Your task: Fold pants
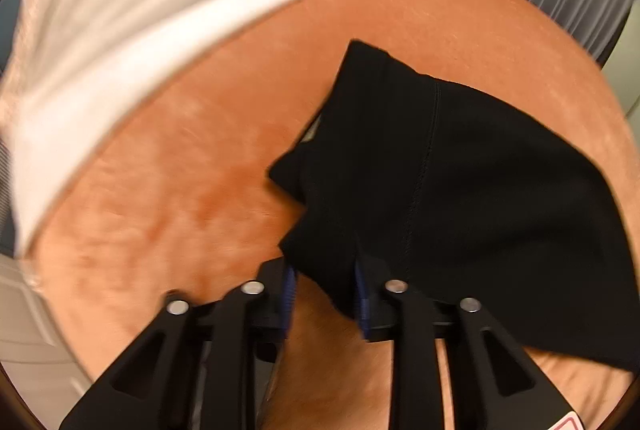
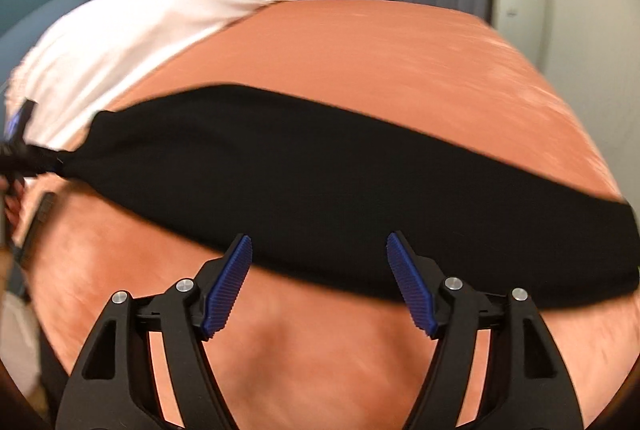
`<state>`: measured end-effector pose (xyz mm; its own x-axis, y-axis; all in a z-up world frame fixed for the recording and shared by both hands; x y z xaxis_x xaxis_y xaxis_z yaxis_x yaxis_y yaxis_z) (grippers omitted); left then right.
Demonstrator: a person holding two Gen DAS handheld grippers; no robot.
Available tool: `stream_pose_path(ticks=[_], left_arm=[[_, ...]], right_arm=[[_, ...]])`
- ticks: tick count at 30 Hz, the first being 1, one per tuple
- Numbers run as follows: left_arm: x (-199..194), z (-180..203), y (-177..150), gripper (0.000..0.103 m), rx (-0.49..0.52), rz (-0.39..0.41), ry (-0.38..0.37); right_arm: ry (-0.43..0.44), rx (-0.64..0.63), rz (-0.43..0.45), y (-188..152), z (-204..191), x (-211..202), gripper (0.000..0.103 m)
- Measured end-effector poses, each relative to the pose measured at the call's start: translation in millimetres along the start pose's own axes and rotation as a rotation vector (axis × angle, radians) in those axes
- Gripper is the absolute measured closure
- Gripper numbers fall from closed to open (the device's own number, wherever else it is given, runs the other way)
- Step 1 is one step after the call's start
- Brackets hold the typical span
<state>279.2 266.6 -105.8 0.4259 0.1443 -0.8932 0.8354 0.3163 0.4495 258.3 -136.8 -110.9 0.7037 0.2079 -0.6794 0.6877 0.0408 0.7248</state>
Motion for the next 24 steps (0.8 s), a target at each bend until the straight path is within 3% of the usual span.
stream_pose_path(ticks=[3,6,7,11,13,16,17,19,21,24], left_arm=[[-34.4,-5.4,8.4,0.060,-0.044,0.107,0.098],[-64.2,-9.1,26.1,0.032,-0.109,0.235,0.135],[-66.2,-5.0,31.7,0.027,-0.111,0.251,0.125],[-35.5,23.5,26.8,0.027,-0.048,0.138,-0.002],[-10.4,40.7,13.0,0.027,-0.011,0.072,-0.041],[14.6,50.8,-3.1,0.027,0.012,0.057,-0.044],[16.9,52.1,-7.5,0.027,0.015,0.085,-0.029],[16.0,57.1,-14.0,0.024,0.023,0.140,-0.015],[15.5,58.5,-22.6,0.020,0.038,0.190,-0.008],[26.0,63.9,-30.6,0.016,0.067,0.238,0.049]], right_arm=[[0.053,-0.060,0.023,56.4,-24.3,31.6,0.020],[0.085,-0.109,-0.017,107.5,-37.3,85.2,0.020],[0.096,-0.100,-0.029,111.9,-43.0,90.3,0.020],[0.148,0.030,-0.139,158.0,-19.1,167.3,0.021],[0.163,0.016,-0.188,158.8,-15.1,182.3,0.024],[0.264,-0.061,-0.308,146.2,-23.6,203.1,0.033],[0.310,-0.099,-0.318,140.0,-29.7,199.5,0.040],[0.371,-0.178,-0.314,128.9,-40.8,184.9,0.044],[0.443,-0.277,-0.321,117.2,-54.7,172.0,0.045],[0.470,-0.419,-0.360,97.8,-67.8,161.4,0.045]])
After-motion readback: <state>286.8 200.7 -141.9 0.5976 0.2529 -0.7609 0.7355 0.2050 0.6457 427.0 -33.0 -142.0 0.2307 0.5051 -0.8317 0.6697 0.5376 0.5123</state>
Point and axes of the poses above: each gripper's, at about its wrist camera, not at the fingertips, and x roughly the way its jaws point, z to its right, y to its top, the point moved 2 cm from there along x, roughly the way its jaws point, and after that the axes turned 2 degrees about x, right-handed, at the moved point
